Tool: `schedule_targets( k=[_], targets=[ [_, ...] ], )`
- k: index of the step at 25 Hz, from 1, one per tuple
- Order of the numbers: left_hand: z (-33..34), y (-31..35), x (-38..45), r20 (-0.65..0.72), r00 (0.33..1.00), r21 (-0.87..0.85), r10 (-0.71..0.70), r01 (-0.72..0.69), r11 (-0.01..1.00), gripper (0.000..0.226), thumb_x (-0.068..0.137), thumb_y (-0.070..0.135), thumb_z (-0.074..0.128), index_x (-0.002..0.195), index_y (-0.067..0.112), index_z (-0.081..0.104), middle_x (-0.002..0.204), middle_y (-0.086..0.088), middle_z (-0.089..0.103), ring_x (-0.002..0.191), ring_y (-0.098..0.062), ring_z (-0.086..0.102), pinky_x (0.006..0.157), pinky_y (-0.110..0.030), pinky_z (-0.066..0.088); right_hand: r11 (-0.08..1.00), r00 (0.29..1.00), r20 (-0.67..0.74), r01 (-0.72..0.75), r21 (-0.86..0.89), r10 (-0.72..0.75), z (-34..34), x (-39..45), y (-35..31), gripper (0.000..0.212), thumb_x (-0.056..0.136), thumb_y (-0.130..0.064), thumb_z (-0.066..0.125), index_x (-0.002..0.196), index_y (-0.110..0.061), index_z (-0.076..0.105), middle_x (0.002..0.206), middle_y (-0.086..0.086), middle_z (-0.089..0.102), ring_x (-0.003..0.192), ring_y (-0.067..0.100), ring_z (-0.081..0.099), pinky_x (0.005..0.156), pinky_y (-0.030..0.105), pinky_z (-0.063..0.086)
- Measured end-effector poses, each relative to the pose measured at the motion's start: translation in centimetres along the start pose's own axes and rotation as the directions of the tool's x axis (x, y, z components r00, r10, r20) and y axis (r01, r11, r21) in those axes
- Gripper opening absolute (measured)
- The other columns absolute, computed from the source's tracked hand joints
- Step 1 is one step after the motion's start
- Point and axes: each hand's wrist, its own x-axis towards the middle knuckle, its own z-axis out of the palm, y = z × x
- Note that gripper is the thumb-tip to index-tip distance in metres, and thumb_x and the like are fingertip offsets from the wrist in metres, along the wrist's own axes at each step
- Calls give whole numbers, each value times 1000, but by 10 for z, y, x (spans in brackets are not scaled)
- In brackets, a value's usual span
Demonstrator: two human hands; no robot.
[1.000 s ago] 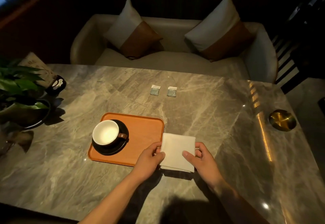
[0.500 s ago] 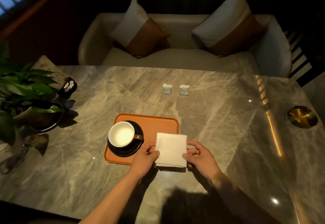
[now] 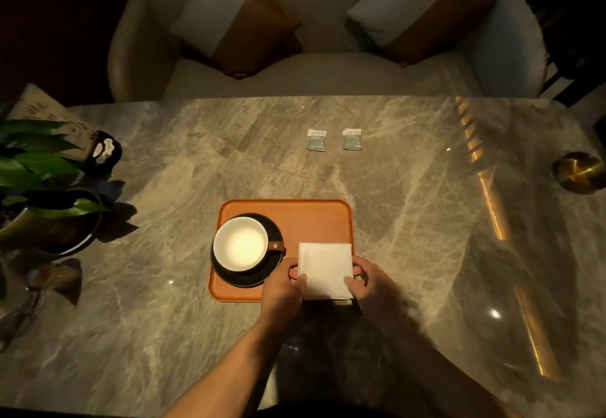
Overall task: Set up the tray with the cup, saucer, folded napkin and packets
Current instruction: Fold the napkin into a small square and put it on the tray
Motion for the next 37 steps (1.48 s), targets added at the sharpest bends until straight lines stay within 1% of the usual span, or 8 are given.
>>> schedule_targets(
  k=[3,10,19,25,28,33,35,37],
  targets=[
    [8,-8,5,1,1000,63,28,-28,998,34,96,22,61,129,23,59,119,2,66,95,-13,57,85,-29,50,997,999,-42,-6,-77,3,4,4,-3,40,86,-14,68,126,-13,65,111,10,68,94,25,63,80,31,51],
    [20,-18,8,-57,970,249,238,-217,944,37,94,21,65,131,19,60,119,-2,67,106,-22,63,85,-22,42,986,1000,2,10,-168,-10,3,6,3,51,86,-20,71,134,-16,56,113,7,62,96,19,61,83,30,52],
    [10,-25,5,27,904,443,426,-392,806,53,94,37,50,145,27,37,127,-1,59,112,-19,57,89,-33,50,926,975,148,204,-316,-164,-5,13,24,68,89,-52,61,145,-20,40,131,8,54,118,23,50,100,41,43],
    [2,-44,4,174,823,615,540,-519,593,59,93,50,37,143,20,32,143,1,44,128,-16,46,110,-24,27,692,871,221,485,-535,-439,-17,19,32,78,82,-72,49,141,-22,41,143,20,50,126,44,49,96,53,46],
    [5,-47,4,233,819,640,524,-535,552,59,98,49,27,147,17,26,153,-9,39,140,-26,39,117,-34,22,704,885,260,465,-537,-387,-17,20,35,77,82,-75,43,142,-28,34,148,18,45,132,45,43,101,57,42],
    [1,-37,6,281,818,703,502,-531,473,63,97,46,25,147,10,41,155,-13,38,145,-33,34,119,-43,22,713,920,265,390,-583,-288,-12,21,35,82,81,-80,37,145,-29,40,151,13,40,137,40,36,107,59,32],
    [-1,-35,3,288,831,683,476,-527,507,58,100,44,32,148,14,41,159,-10,32,148,-31,27,121,-43,22,715,922,269,386,-583,-279,-12,22,34,82,81,-79,37,145,-29,41,151,13,40,137,40,37,108,61,32],
    [-5,-30,-1,272,815,662,511,-544,516,50,95,37,59,138,13,56,151,-13,46,140,-34,42,113,-46,38,722,924,268,382,-578,-274,-12,20,36,80,81,-79,34,144,-30,42,152,12,40,138,41,35,110,62,29]
  ],
)
